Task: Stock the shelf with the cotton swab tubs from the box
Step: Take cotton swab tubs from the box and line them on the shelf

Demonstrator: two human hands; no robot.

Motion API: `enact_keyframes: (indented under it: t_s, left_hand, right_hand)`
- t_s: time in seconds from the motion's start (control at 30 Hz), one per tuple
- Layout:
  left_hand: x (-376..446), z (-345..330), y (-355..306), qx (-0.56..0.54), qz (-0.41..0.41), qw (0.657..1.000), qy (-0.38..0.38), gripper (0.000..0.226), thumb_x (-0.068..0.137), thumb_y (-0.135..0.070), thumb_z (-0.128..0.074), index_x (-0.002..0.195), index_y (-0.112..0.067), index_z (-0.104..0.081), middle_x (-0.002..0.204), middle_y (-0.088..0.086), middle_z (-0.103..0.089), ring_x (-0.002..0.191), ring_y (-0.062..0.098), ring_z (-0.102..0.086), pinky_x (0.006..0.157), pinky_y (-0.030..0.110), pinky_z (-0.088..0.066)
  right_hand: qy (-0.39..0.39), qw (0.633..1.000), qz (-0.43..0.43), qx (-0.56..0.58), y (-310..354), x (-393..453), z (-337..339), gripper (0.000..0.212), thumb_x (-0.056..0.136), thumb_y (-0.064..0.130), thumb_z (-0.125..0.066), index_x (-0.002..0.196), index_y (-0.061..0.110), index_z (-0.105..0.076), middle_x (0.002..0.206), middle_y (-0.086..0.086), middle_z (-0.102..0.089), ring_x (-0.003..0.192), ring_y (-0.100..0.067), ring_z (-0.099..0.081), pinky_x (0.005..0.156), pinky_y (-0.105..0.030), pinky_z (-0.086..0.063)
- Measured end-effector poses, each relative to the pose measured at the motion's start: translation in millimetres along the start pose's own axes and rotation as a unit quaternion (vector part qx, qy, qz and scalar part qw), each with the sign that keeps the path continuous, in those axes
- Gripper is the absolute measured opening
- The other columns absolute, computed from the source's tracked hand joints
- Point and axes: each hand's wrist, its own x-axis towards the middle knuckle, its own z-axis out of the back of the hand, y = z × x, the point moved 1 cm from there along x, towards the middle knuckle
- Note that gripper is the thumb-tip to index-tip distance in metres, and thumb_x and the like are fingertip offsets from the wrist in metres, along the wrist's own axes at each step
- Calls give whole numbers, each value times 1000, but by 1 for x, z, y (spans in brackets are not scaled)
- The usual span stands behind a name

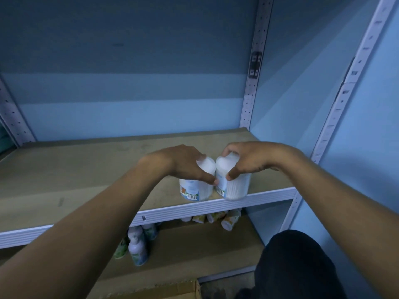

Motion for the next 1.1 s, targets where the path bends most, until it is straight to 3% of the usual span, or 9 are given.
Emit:
enact_keyframes:
  t_s: [0.1, 0.23, 0.4, 0.67, 0.8, 0.9, 1.0, 1.1]
  left_hand:
    - [-1, 10, 5, 3, -13, 1000, 16, 89, 74, -63, -71, 151, -35, -36, 154, -10, -40, 137, 16, -42, 107, 31, -37]
    - [3, 8, 12, -14, -12, 1000, 0, 86, 71, -60, -75, 147, -37, -43, 149, -13, -46, 132, 14, -47, 108, 33, -40]
    - [15, 2, 12, -44, -8, 998, -35, 85, 68, -64, -77, 142, -33, -50, 146, -11, -49, 130, 14, -49, 103, 31, -41]
    - [35, 1, 9, -54, -2, 996, -65, 82, 66, -64, -79, 138, -30, -56, 143, -9, -53, 127, 14, -51, 101, 31, -43]
    - [46, 0, 6, -69, 4, 995, -74, 81, 65, -62, -81, 135, -28, -58, 141, -7, -54, 126, 15, -52, 100, 31, -44]
    - [57, -2, 4, -88, 14, 992, -92, 81, 63, -63, -81, 133, -28, -59, 140, -5, -54, 125, 15, -52, 95, 28, -43]
    - [70, -6, 2, -104, 25, 988, -112, 83, 62, -66, -80, 132, -27, -59, 141, -2, -53, 127, 16, -50, 101, 31, -43]
    - [82, -7, -2, -90, 29, 989, -114, 84, 67, -67, -76, 136, -24, -56, 144, -1, -50, 133, 17, -43, 103, 30, -38]
  right_hand:
    - [1, 1000, 10, -13, -3, -6, 5, 76, 71, 50, -84, 138, 41, -48, 138, 8, -52, 119, -18, -53, 101, -35, -46]
    - [-52, 998, 2, -28, -2, -7, 1, 83, 63, 58, -85, 137, 38, -53, 139, 9, -54, 121, -16, -53, 100, -33, -45]
    - [-101, 994, -30, -29, -7, 9, -15, 80, 62, 44, -91, 133, 40, -56, 143, 2, -48, 123, -21, -53, 93, -31, -45]
    - [-110, 993, -30, -17, -21, 24, -14, 77, 62, 33, -92, 130, 41, -57, 140, 1, -47, 118, -23, -55, 93, -32, -48]
    - [-112, 993, -21, -18, -28, 28, -9, 72, 66, 28, -91, 129, 41, -58, 134, -2, -46, 115, -23, -54, 86, -29, -44]
    - [-110, 993, -17, -30, -32, 32, -3, 71, 69, 21, -89, 131, 39, -58, 140, -1, -49, 124, -22, -50, 87, -26, -40]
    - [-120, 991, -21, -50, -34, 36, 1, 70, 71, 16, -88, 130, 39, -59, 142, 1, -51, 128, -23, -46, 91, -27, -39]
    - [-132, 989, -31, -59, -38, 44, 2, 71, 69, 14, -87, 128, 41, -60, 140, -1, -52, 127, -24, -49, 85, -25, -37]
